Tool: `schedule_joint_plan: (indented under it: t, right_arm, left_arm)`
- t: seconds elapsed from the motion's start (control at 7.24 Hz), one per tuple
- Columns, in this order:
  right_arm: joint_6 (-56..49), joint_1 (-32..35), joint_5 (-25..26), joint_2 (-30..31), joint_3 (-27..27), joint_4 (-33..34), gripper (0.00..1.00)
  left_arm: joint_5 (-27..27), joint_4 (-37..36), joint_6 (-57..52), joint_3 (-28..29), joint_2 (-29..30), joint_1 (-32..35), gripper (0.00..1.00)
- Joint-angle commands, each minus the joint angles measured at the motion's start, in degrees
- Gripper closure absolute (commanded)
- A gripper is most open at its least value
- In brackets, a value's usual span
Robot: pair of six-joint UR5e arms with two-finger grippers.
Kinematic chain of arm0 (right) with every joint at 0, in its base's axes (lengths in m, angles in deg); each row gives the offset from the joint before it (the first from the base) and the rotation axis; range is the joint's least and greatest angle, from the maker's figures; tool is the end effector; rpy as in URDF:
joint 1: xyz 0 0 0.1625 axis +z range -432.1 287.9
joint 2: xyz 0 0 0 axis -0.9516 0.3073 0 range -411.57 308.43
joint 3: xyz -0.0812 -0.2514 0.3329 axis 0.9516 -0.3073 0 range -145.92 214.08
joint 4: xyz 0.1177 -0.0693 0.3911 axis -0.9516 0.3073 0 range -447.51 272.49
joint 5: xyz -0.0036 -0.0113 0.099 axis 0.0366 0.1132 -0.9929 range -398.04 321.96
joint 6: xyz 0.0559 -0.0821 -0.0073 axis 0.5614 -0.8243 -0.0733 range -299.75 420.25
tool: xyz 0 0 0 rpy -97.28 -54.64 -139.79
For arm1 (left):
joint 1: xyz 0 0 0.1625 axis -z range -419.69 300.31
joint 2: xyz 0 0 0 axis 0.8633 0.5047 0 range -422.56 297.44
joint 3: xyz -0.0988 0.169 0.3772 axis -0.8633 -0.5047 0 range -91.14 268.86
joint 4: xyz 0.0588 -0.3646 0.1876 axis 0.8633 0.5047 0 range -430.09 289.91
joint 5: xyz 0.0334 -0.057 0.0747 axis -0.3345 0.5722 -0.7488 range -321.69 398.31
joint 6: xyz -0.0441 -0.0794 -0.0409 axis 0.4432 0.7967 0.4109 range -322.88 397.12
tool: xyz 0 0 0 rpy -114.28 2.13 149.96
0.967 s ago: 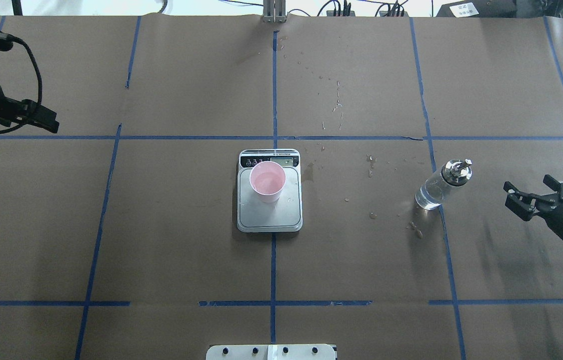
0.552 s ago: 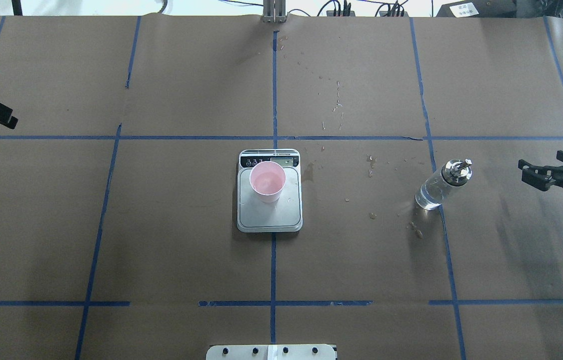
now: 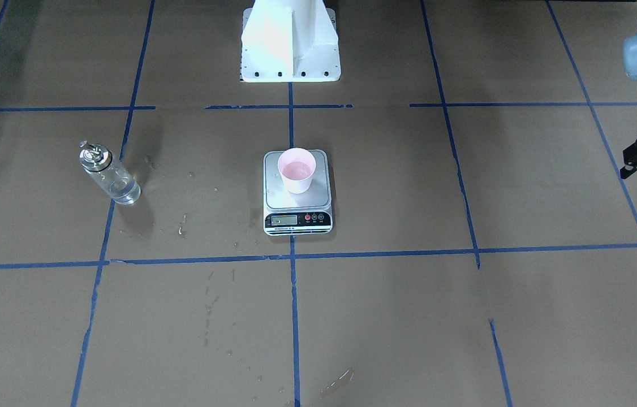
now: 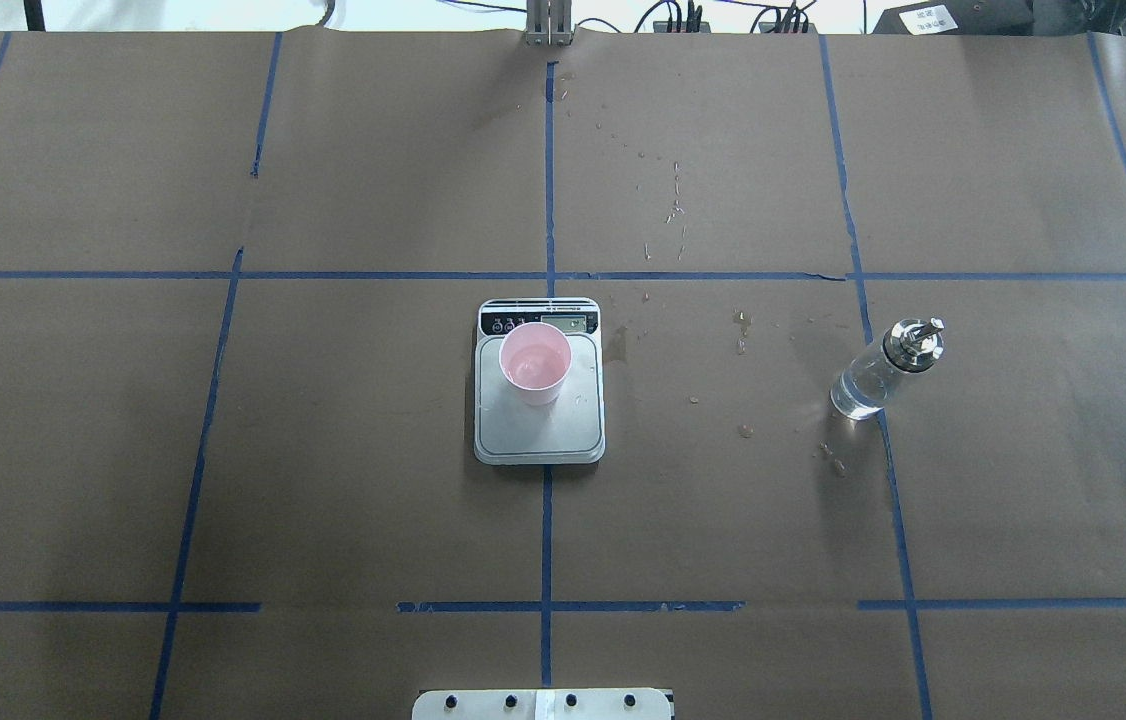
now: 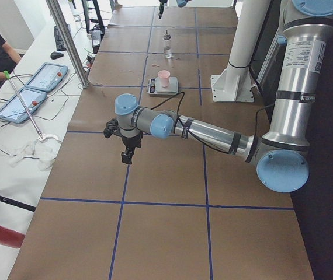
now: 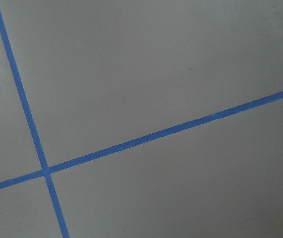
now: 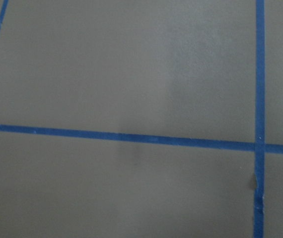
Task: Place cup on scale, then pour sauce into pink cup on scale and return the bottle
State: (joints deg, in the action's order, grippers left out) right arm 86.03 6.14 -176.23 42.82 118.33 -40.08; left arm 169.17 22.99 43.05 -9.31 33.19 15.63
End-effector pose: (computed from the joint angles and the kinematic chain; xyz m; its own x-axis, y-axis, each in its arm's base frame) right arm -0.0386 -0.4755 0.6579 0.5892 -0.1153 0.7997 -0.0936 0.9734 0.2092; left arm 0.0712 -0.5404 0.5339 0.7046 0.2791 -0.6524 -0.1705 0.9591 0.2261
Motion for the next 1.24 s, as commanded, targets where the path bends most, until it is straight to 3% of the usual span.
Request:
schedule_joint_plan:
  t: [0.0,0.14,0.28,0.41,0.69,1.1]
  right_arm:
    - [-23.82,1.03,2.38,-2.08,1.96,20.82,0.00]
    - [-31.67,4.08,2.66,-3.32,7.80,35.65,0.00]
    - [-36.28,7.51,2.84,-3.33,13.08,44.06,0.00]
    - [-37.11,9.37,3.27,-2.55,15.57,46.23,0.00]
    - [-37.20,9.74,3.98,-1.40,15.60,45.73,0.00]
    - [-36.06,9.74,4.07,0.54,16.48,42.30,0.00]
  left_arm:
    - [2.53,-0.09,-0.13,3.42,-0.30,2.01,0.00]
    - [3.94,-0.09,-0.21,6.21,-0.39,3.59,0.00]
    - [4.13,-0.09,-0.21,8.07,-0.57,4.13,0.00]
    - [5.53,-0.09,-0.21,10.44,-0.83,7.70,0.00]
    - [6.33,-0.09,-0.48,13.34,-0.74,13.78,0.00]
    - [8.88,-3.41,-1.36,10.55,-0.22,15.02,0.00]
